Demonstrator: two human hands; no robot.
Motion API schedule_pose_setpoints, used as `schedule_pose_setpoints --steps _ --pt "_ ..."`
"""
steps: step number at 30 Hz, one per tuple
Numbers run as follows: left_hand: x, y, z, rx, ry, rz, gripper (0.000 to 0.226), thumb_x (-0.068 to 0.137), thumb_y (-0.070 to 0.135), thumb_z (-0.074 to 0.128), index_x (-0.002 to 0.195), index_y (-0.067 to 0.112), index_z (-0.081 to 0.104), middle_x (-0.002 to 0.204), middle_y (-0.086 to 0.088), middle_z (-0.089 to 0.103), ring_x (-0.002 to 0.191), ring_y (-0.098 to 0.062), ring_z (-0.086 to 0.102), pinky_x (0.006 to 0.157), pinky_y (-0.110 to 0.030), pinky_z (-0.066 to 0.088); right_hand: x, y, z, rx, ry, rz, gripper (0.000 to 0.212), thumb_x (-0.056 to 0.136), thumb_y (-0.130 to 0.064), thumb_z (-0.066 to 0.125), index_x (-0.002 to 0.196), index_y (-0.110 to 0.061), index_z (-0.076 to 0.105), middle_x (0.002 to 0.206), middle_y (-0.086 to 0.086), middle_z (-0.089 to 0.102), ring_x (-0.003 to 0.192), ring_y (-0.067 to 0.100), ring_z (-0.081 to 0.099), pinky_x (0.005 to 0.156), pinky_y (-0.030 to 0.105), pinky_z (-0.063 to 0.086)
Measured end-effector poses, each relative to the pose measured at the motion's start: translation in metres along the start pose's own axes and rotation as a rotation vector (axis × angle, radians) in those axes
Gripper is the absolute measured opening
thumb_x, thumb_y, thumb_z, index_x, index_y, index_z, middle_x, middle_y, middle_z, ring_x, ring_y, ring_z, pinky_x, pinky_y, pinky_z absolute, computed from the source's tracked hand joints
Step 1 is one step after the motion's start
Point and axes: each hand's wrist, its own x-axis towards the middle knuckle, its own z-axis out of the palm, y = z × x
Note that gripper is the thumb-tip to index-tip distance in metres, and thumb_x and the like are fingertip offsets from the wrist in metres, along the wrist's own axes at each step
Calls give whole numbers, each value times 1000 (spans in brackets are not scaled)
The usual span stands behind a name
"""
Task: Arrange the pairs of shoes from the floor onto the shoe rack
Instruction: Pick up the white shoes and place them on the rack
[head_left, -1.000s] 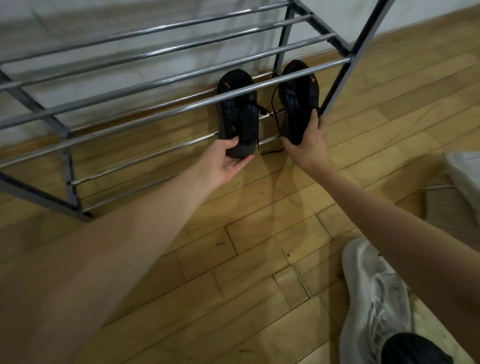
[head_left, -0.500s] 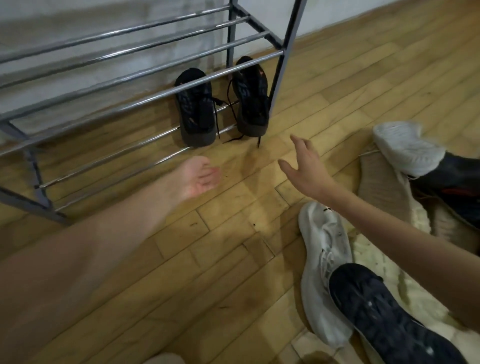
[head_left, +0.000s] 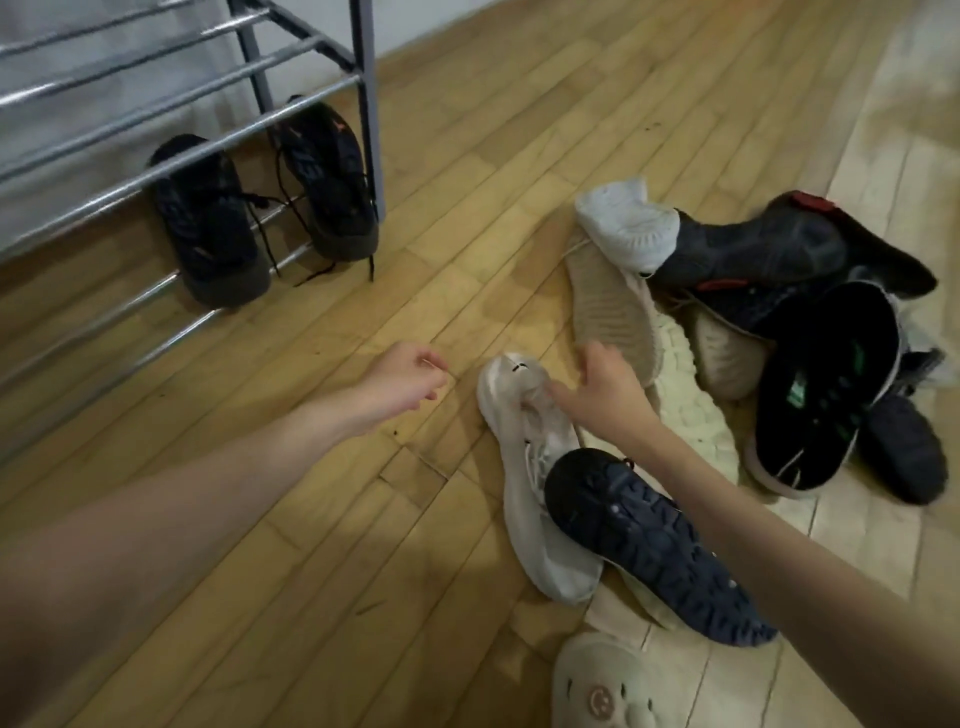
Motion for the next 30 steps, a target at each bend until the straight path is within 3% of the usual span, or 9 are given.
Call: schedule_pose_setpoints --steps 4,7,10,14,19,22,26,28,30 --pt "17 10 7 152 -67 97 40 90 25 57 129 17 52 122 -1 57 108 -19 57 85 -31 48 21 11 -35 247 361 94 58 86 -32 65 131 -5 39 127 13 45 115 26 49 95 37 45" --pt "30 23 15 112 -115 108 52 90 32 60 137 12 46 131 -5 54 114 -21 55 77 -25 46 51 16 -54 625 319 268 87 82 -45 68 144 -5 22 136 8 42 122 22 47 99 35 45" --pt "40 32 25 129 -131 97 60 89 38 61 140 10 43 137 -9 50 121 -22 50 91 -30 47 74 13 -65 1084 197 386 103 79 -48 72 151 -9 9 142 3 37 124 22 48 97 37 49" --pt "51 39 34 138 -170 65 62 89 40 61 138 8 44 138 -11 49 123 -21 48 90 -27 44 94 6 -70 1407 204 408 80 87 -39 67 146 -13 20 145 8 38 119 29 54 101 42 49" --pt "59 38 41 177 -215 34 68 83 43 67 135 4 48 134 -10 53 121 -21 50 93 -25 40 113 0 -69 1679 256 380 33 95 -22 59 120 -9 41 135 17 49 113 35 58 97 47 52" --pt "59 39 36 157 -249 -6 71 77 49 70 129 3 53 127 -9 58 116 -20 54 97 -28 43 113 -3 -66 1609 320 301 33 95 -16 58 122 -2 47 114 11 57 107 29 61 87 42 57" --pt "41 46 24 37 -243 -5 52 83 38 69 121 5 55 115 -9 63 107 -22 59 96 -35 49 96 -13 -45 1151 441 140 36 92 -25 61 121 -4 54 107 4 60 101 18 61 86 39 58" --pt "27 48 10 -115 -161 -27 46 83 33 70 116 5 56 108 -10 65 101 -23 63 86 -38 54 85 -19 -35 982 461 42 41 90 -35 62 120 -9 55 114 5 61 108 18 59 92 42 53" --pt "15 48 -13 -240 7 -16 40 84 30 69 112 4 57 100 -8 66 95 -22 64 80 -39 55 76 -25 -26 863 473 -57 31 91 -31 61 114 -11 57 111 6 62 104 19 58 87 36 51"
